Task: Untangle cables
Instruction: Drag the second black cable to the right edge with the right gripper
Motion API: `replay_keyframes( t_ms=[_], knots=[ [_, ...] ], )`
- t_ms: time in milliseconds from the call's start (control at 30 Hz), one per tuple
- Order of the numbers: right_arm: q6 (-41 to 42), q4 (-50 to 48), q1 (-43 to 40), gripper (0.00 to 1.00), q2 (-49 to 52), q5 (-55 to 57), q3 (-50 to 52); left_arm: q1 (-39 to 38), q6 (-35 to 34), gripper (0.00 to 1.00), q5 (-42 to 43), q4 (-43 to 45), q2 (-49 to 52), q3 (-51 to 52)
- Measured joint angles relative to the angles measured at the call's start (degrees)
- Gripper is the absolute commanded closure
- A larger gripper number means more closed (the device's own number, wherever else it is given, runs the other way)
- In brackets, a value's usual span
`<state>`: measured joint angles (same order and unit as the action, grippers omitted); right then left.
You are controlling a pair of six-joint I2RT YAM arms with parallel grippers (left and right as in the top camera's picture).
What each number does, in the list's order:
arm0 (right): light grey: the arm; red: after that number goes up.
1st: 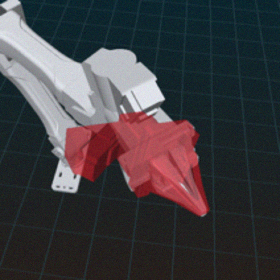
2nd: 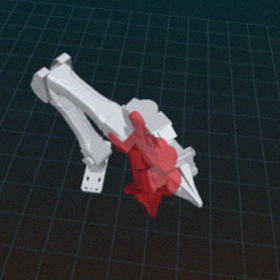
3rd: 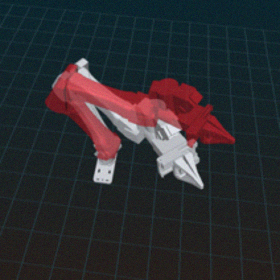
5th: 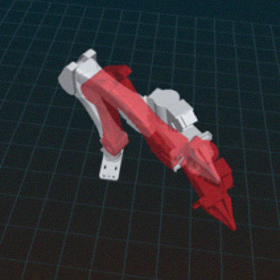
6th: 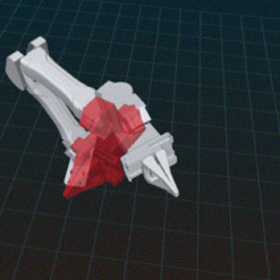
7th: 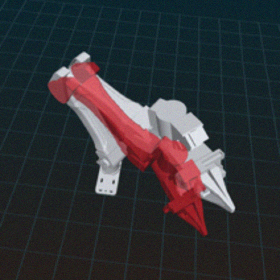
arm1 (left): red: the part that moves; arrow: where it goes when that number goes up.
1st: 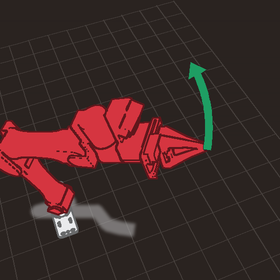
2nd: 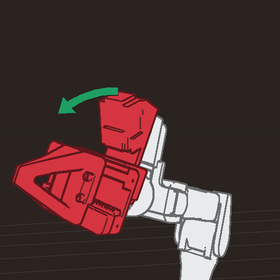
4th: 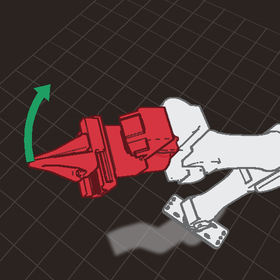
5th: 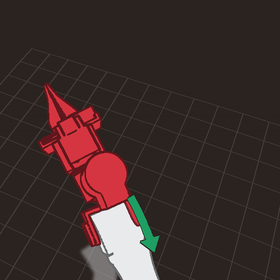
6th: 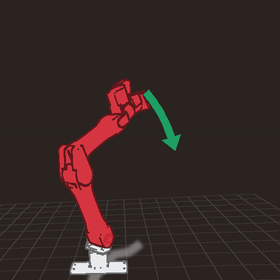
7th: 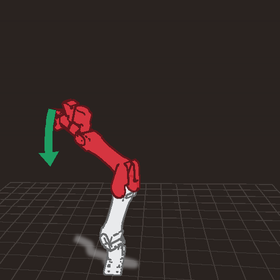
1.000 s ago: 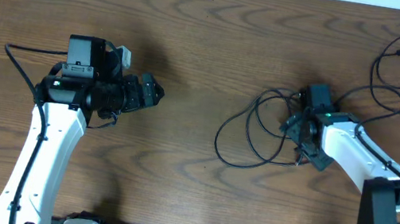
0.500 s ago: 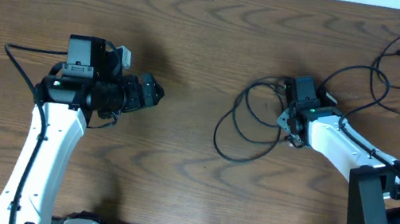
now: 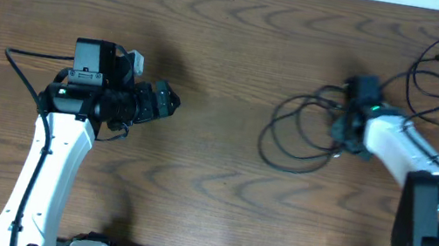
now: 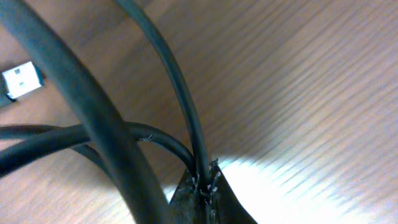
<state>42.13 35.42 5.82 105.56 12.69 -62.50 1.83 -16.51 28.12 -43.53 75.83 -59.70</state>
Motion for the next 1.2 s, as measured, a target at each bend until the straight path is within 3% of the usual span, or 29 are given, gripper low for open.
replay_keyframes(
  t_ms=[200, 500, 867, 1033, 1200],
  knots=[
    [-5.7, 4.1, -11.3, 0.99, 0.1, 1.0, -6.1, 0.0, 0.0, 0.03, 0.0, 0.0, 0.0, 0.0],
    [-8.2, 14.8, -25.5, 0.99, 0.1, 0.6, -6.0, 0.0, 0.0, 0.03, 0.0, 0.0, 0.0, 0.0],
    [-12.5, 15.0, -25.0, 0.99, 0.1, -4.2, -5.2, 0.0, 0.0, 0.03, 0.0, 0.0, 0.0, 0.0],
    [-13.3, 20.2, -24.4, 0.99, 0.1, -9.7, -5.2, 0.0, 0.0, 0.03, 0.0, 0.0, 0.0, 0.0],
    [-13.2, 21.6, -24.4, 0.99, 0.1, -7.2, -5.2, 0.0, 0.0, 0.03, 0.0, 0.0, 0.0, 0.0]
  ],
)
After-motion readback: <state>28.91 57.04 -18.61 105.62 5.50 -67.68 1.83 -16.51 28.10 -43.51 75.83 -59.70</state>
